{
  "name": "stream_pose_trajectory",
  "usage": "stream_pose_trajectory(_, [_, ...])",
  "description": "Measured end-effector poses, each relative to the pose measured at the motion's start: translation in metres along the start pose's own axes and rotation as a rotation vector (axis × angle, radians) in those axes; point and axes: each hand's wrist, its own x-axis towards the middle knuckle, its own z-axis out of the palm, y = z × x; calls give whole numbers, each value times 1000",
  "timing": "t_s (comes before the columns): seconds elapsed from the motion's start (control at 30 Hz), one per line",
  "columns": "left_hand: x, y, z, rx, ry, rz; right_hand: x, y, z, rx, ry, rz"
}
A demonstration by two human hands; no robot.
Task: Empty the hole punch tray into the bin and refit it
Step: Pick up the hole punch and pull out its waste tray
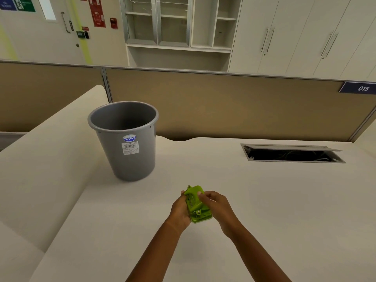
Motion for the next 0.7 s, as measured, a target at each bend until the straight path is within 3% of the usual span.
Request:
stream_pose_trajectory(0.27, [-6, -11, 5, -111, -171, 27, 14, -4, 5, 81, 162, 6])
stream_pose_trajectory(0.47, [-10, -32, 7, -346, -228, 65, 20, -4, 9, 153, 256, 1])
stream_pose_trajectory(0.7, [-10, -36, 10, -433, -242, 92, 22, -4, 7, 165, 284, 11])
